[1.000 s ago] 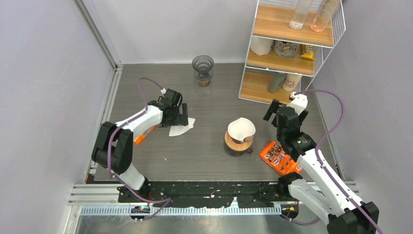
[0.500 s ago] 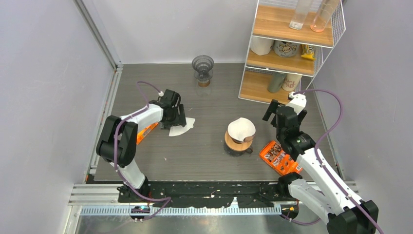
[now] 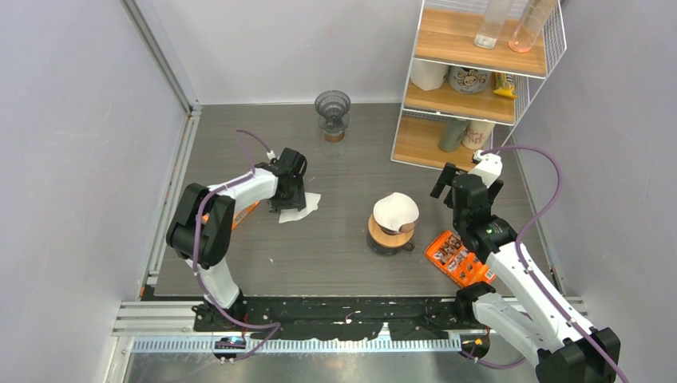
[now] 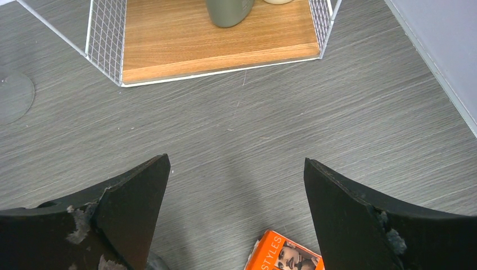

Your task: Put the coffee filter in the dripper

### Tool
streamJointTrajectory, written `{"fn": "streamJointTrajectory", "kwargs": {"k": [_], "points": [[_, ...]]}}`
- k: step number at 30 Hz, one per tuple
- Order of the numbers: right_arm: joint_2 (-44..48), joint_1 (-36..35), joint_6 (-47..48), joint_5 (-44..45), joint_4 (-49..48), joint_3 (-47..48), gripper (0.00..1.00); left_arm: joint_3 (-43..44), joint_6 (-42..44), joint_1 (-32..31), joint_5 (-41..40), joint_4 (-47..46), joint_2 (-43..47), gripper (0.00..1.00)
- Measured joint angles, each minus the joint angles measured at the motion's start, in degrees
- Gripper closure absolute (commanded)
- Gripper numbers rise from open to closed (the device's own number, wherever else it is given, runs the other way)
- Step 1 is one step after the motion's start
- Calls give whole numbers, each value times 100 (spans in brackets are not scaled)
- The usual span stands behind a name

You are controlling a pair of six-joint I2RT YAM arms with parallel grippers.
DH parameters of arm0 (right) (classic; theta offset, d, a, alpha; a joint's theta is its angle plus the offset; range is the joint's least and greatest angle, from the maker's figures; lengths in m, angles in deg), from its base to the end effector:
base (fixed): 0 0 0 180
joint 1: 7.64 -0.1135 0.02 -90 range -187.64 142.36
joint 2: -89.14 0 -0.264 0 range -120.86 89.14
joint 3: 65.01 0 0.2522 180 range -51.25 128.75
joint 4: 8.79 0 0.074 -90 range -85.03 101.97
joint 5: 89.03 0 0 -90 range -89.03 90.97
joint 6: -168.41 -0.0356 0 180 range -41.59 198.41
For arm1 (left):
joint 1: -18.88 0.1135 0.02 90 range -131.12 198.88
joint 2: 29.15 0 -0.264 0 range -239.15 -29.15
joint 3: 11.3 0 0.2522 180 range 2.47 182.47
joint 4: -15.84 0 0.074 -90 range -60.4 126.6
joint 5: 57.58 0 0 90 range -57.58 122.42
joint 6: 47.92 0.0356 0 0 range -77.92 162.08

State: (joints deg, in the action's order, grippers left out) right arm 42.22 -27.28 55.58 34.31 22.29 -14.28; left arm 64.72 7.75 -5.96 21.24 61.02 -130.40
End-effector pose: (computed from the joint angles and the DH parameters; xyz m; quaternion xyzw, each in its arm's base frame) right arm 0.1794 0.0433 0.2756 0.1720 0.8135 -0.0477 0.5535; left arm 0.3080 -0.1350 0.1623 -0.0976 0.9760 -0.0001 0.1946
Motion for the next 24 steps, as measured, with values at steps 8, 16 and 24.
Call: {"fn": "streamJointTrajectory", "kwargs": {"k": [8, 16, 24], "points": [[0, 0, 0, 2, 0, 0, 5, 42, -20, -33, 2, 39, -37, 51], [2, 0, 2, 0, 0, 0, 4, 44, -13, -33, 131, 57, -20, 78], [17, 0, 26, -101, 0, 0, 5, -42, -83, -98, 894, 2, 109, 80]]}}
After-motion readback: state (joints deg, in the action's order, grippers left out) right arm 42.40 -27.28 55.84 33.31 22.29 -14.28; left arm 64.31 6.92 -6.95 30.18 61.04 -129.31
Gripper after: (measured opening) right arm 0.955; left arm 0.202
